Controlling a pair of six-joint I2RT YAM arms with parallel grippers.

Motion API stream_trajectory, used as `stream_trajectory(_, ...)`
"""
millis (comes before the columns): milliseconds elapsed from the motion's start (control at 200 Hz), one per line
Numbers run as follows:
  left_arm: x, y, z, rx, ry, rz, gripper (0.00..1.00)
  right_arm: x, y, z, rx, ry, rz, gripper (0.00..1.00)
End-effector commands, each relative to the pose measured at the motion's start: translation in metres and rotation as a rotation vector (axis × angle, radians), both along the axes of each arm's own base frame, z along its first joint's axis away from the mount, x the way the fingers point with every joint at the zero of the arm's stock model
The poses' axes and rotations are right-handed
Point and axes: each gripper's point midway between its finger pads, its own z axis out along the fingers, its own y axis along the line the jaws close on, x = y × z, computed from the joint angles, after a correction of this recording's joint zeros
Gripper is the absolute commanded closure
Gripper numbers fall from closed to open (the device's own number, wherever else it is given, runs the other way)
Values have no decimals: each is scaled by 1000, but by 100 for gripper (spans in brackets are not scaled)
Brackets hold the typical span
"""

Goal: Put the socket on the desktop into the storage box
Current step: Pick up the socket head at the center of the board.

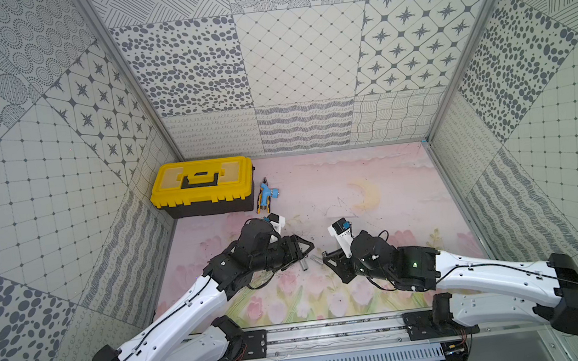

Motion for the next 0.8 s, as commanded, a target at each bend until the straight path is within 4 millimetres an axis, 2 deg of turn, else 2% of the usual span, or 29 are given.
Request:
stream_trajectory(0,-9,-29,24,-172,12,-139,40,-6,10,18,79,-23,64,94)
stream_trajectory(265,-16,-42,22,-231,61,-216,47,-4,19,16,65,-13,88,95)
stream_trajectory(795,-26,-39,0,-169,125,-255,60,3,19,24,86,-27,56,95)
